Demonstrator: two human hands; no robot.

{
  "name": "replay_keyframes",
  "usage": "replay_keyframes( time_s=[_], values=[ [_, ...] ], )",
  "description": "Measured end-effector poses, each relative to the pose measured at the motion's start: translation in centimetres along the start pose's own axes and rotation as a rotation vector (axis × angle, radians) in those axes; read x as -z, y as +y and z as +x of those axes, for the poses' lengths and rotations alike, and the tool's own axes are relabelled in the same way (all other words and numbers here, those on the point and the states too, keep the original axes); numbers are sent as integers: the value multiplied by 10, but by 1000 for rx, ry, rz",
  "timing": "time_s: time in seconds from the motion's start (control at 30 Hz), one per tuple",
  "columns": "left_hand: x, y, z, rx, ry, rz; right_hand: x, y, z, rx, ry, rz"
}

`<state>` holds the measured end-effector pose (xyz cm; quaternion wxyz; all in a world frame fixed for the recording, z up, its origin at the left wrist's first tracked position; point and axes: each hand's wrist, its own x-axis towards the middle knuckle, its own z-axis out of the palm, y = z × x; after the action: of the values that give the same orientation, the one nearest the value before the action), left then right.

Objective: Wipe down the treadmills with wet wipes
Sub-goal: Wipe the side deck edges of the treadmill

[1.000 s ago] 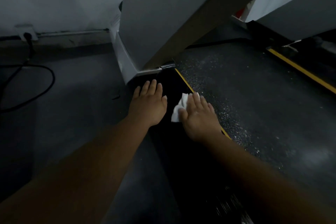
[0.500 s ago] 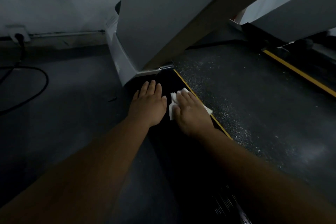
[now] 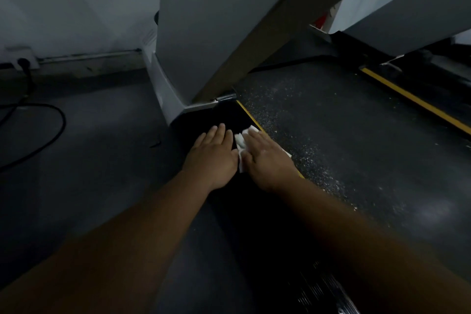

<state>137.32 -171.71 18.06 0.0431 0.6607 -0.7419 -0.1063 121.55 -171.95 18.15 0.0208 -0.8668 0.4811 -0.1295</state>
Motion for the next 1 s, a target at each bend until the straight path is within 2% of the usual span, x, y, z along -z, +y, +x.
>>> replay_keyframes(
  time_s=[0.07,0.23,0.43,0.47,0.6,0.73,0.83,0.93,1.0],
  values=[
    [-3,-1,-3,4,29,3,15,3,-33,-18,37,119],
    [-2,-1,-3,7,57,-3,42,27,-50,33,-84,220],
    [-2,0,-3,25,61,-1,34,28,-60,-177,-21,27],
    [-2,0,-3,29,62,-3,26,26,-59,-121,2,-6],
    [-3,-1,-3,32,67,15,9,14,-22,-11,42,137],
    [-2,0,-3,30,70,8,16,15,-5,-32,68,66],
    [-2,0,-3,34,75,-9,19,20,-22,-179,102,77],
    [-2,0,-3,41,87,-10,9,16,-20,-229,45,-17],
    [-3,1,-4,37,83,-11,-6,13,-2,-156,-24,-99]
  ],
)
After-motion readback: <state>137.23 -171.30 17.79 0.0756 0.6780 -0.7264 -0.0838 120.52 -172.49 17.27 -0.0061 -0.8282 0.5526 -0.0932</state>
